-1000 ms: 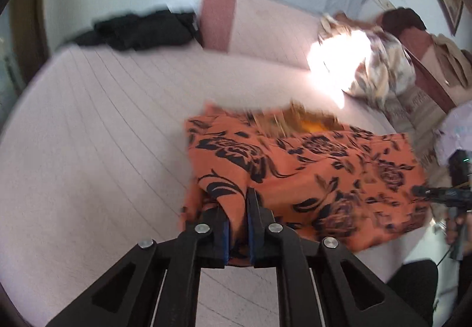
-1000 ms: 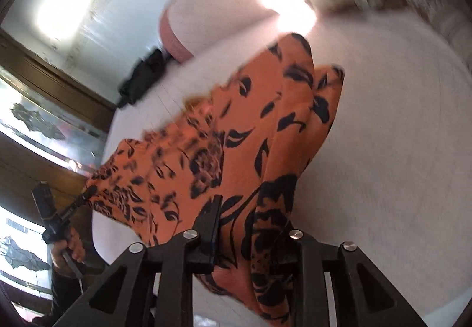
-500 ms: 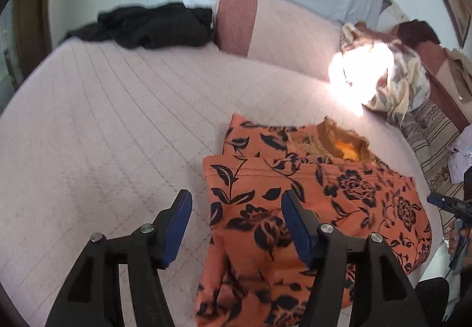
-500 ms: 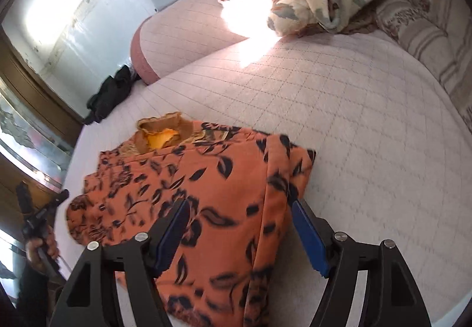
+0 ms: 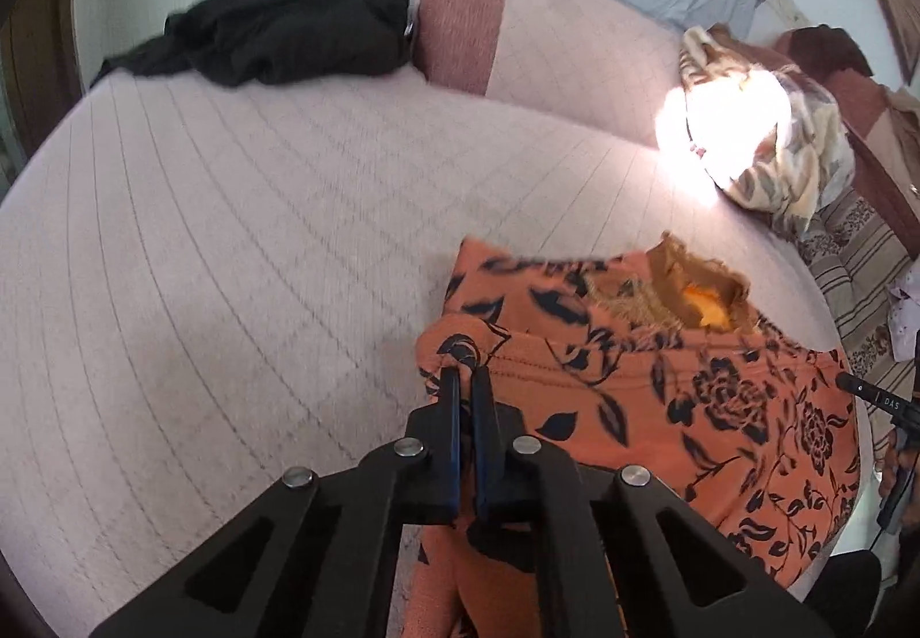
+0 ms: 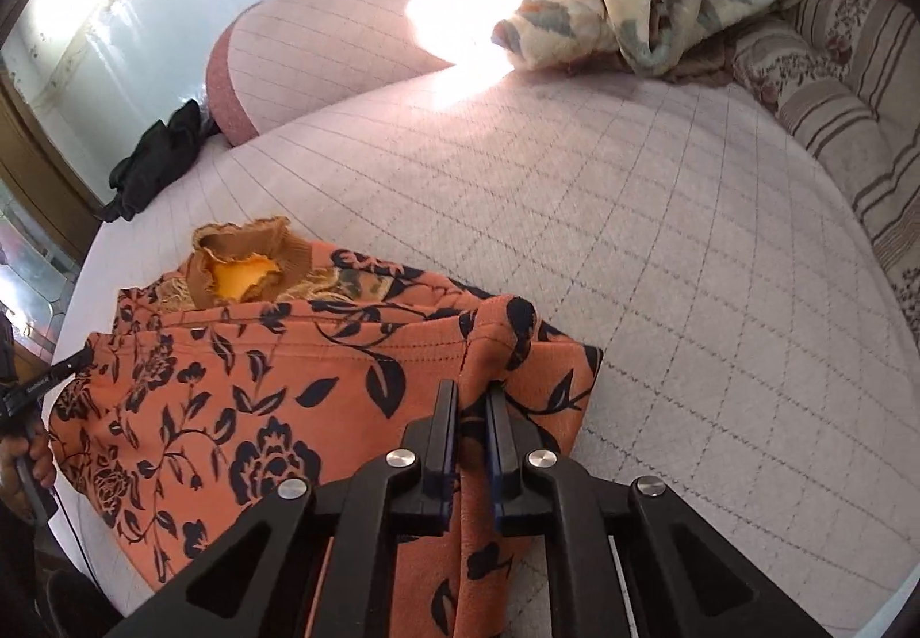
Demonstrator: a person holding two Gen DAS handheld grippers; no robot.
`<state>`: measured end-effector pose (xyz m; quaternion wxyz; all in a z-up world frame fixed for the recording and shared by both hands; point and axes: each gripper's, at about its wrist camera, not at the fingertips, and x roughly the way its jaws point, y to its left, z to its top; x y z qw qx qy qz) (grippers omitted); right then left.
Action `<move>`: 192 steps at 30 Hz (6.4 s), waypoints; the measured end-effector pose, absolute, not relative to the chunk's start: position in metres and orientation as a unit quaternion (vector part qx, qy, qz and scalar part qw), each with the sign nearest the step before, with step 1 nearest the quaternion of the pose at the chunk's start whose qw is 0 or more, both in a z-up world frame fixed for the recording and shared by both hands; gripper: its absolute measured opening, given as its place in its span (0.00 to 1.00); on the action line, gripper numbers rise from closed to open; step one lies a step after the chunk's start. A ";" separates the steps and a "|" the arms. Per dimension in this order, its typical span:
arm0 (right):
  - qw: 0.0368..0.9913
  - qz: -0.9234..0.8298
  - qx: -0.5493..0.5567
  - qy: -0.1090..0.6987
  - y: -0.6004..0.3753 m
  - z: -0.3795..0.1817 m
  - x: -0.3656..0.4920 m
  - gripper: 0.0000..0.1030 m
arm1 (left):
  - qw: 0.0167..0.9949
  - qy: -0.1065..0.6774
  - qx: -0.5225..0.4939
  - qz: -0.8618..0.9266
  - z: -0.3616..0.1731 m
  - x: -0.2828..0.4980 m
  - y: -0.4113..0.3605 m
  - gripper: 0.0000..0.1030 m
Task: Fold small clothes
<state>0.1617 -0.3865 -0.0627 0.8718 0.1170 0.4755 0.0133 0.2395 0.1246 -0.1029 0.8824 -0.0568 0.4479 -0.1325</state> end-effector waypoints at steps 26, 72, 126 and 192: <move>0.908 -0.007 0.145 0.393 -0.403 -0.018 0.134 0.06 | 0.914 0.384 -0.007 -0.131 -0.055 0.253 0.107 0.02; 0.739 -0.050 0.569 0.358 -0.363 -0.136 0.034 0.18 | 0.844 0.438 -0.305 -0.056 -0.117 0.149 0.111 0.11; 0.779 0.061 0.396 0.482 -0.417 -0.106 0.197 0.71 | 0.900 0.422 -0.108 -0.028 -0.087 0.061 0.094 0.68; 0.788 0.138 0.422 0.427 -0.371 -0.067 0.099 0.80 | 0.883 0.461 -0.032 -0.078 -0.120 0.072 0.031 0.72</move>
